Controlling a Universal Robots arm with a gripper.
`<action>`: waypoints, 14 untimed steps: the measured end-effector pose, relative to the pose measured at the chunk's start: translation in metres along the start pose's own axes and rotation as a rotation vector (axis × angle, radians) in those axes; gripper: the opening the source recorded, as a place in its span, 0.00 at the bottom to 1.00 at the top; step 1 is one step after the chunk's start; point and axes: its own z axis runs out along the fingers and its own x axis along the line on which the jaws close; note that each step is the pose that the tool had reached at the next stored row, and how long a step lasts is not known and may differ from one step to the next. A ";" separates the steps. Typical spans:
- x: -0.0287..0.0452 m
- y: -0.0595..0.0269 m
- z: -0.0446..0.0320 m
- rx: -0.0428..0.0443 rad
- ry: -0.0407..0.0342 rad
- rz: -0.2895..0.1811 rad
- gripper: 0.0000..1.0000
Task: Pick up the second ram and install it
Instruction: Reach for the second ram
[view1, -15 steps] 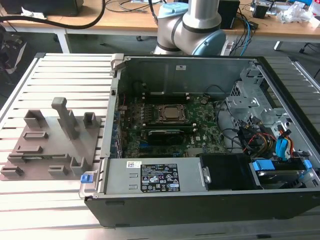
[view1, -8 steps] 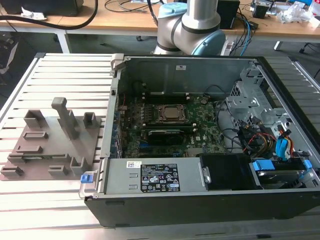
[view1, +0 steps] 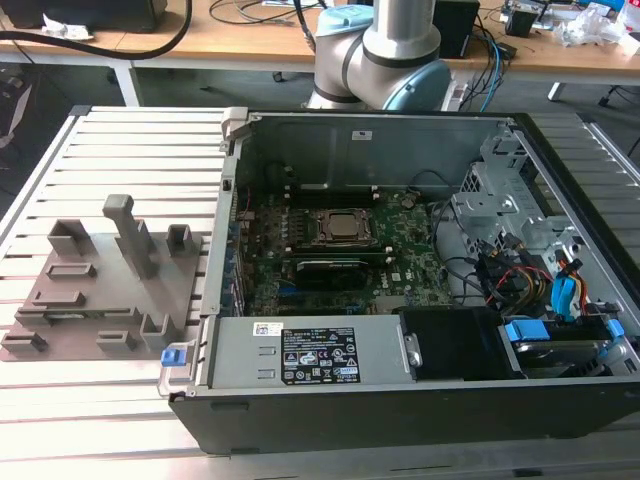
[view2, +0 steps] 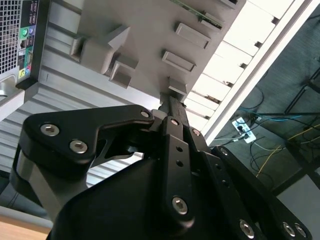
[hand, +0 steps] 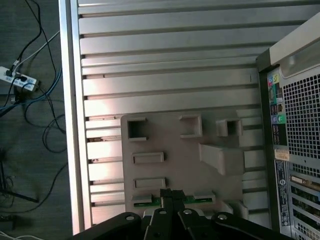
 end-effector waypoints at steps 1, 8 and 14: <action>-0.0028 -0.0001 0.0002 0.0010 -0.0001 0.000 0.11; -0.0289 -0.0030 0.0026 0.0058 0.0002 0.000 0.11; -0.0301 -0.0045 0.0030 0.0058 0.0002 0.000 0.11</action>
